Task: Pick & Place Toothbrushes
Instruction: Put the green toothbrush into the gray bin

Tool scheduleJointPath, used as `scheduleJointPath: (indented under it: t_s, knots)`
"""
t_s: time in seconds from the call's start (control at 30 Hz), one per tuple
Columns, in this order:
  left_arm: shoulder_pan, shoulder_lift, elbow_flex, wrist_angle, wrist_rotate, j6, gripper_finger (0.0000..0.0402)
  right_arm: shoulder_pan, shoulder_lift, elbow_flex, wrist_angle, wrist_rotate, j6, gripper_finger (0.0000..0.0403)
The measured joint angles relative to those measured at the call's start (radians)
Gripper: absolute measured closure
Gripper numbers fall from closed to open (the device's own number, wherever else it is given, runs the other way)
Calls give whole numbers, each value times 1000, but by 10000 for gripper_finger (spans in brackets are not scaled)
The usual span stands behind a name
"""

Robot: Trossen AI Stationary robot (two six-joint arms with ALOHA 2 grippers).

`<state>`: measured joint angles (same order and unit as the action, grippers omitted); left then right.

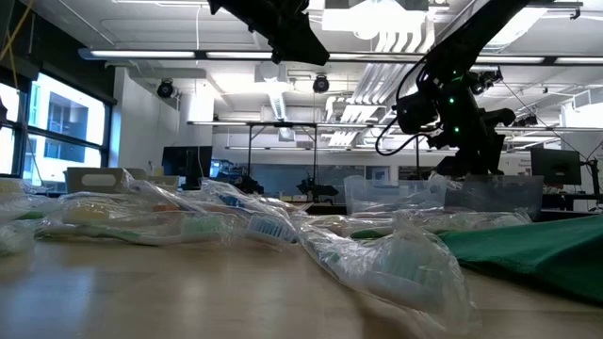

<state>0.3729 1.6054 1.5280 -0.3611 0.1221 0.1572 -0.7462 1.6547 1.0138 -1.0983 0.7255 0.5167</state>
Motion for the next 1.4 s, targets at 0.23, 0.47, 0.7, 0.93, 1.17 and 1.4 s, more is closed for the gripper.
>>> scheduleJointPath:
  t_s: [0.23, 0.47, 0.7, 0.93, 1.17, 1.4]
  knots:
    - [0, 0, 0, 0, 0, -5, 279, 29, 0, 0, 11, 0, -11, 281]
    - [0, 0, 0, 3, 0, -6, 279, 94, -9, 0, 38, -2, -16, 299]
    - [0, 0, 0, 6, 0, -6, 279, 147, -55, 0, 85, -1, -24, 301]
    - [0, 0, 0, 19, 0, -25, 279, 186, -142, 0, 115, -62, -24, 301]
    - [0, 0, 1, 29, 1, -110, 279, 218, -230, 0, 257, -157, -86, 308]
    - [0, 0, 1, 29, -1, -110, 279, 262, -301, 0, 470, -333, -226, 316]
